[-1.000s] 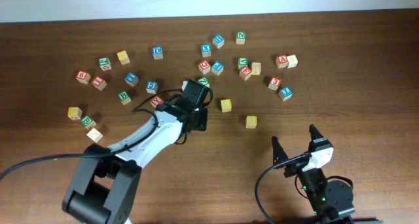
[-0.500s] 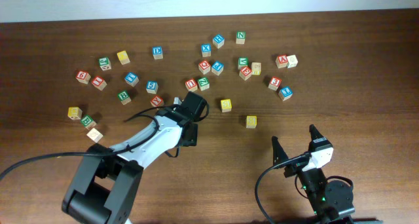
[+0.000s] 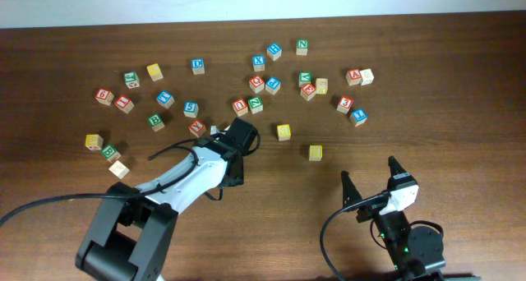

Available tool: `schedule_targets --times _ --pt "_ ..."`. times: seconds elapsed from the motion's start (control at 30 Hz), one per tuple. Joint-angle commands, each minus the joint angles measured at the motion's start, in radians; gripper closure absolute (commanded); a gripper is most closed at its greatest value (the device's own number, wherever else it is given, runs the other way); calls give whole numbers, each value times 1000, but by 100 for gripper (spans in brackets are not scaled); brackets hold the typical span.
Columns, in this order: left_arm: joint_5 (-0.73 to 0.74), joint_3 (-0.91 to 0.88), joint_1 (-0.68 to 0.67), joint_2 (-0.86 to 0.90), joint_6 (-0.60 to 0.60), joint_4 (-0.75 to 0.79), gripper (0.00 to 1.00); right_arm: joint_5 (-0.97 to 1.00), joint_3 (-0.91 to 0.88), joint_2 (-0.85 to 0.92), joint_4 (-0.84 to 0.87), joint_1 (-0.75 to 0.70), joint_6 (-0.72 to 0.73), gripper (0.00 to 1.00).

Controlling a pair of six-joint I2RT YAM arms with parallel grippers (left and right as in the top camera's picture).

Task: Spell out RSS
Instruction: 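Carry the R block forward and set it down near center, then move the left gripper to a yellow S block and grasp it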

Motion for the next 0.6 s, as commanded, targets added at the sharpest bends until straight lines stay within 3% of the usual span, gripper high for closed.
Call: schedule_targets --times 0.0,0.13,0.2,0.23,0.3,0.57 --pt "-4 -10 4 -29 -5 -1 52 -8 -5 -7 -4 -8 3 2" --pt "-5 -10 5 -32 -5 -1 48 -8 -5 -7 -4 -8 3 2" --pt "-5 -4 5 -63 3 -1 29 -8 -5 -7 -4 -8 3 2" --pt "-10 17 5 -126 30 -1 14 -8 -5 -7 -4 -8 3 2" --pt "-37 54 4 -220 71 -2 0 -8 -5 -7 -4 -8 3 2" --pt "-105 125 5 -610 138 -116 1 -8 -5 -7 -4 -8 3 2"
